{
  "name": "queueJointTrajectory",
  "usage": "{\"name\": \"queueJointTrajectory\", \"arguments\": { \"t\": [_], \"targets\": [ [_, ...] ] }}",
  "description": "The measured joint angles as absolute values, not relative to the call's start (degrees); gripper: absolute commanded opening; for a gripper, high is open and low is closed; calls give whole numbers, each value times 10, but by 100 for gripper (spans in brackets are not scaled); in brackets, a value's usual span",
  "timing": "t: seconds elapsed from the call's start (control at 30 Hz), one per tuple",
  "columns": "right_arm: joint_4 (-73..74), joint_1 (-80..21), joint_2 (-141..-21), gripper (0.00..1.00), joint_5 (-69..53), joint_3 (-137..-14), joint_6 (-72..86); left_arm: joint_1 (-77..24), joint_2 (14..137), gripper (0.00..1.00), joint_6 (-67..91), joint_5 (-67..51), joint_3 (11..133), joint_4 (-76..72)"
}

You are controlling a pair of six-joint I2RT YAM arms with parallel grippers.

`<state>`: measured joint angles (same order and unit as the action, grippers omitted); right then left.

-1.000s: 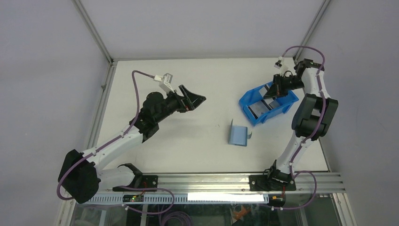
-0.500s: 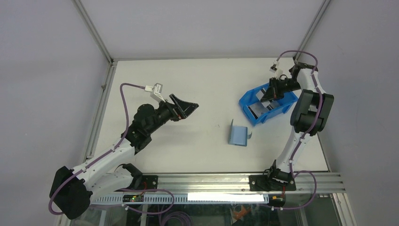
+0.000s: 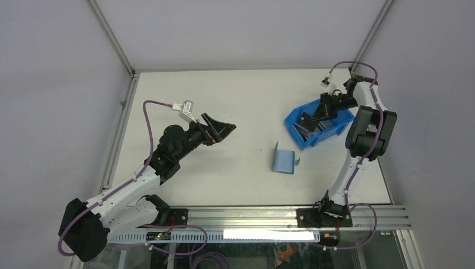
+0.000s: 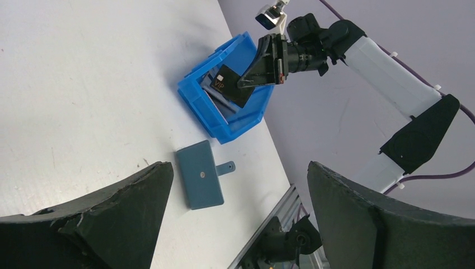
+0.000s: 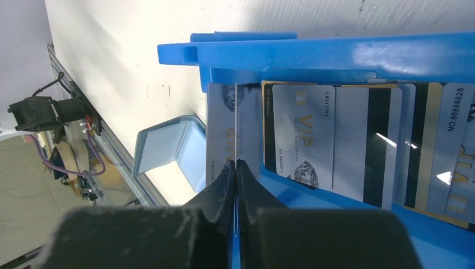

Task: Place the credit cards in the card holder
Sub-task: Place the credit card in the storage box, then insert the credit card into the card holder.

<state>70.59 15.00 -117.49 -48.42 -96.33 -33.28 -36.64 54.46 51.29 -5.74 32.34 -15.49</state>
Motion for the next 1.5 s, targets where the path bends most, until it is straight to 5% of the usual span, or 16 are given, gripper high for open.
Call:
{"name": "queueJointTrajectory", "arguments": {
  "t": [0.7, 1.03, 1.5],
  "targets": [
    [660, 150, -1159, 0, -479, -938, -306, -366, 536, 94, 531, -54, 310, -169],
    [671, 144, -1005, 0, -520, -883, -305, -371, 551, 96, 541, -65, 320, -171],
    [647, 10, -818, 0, -418, -648, -269, -592, 775, 81, 424, 60, 546, 49]
  ]
}}
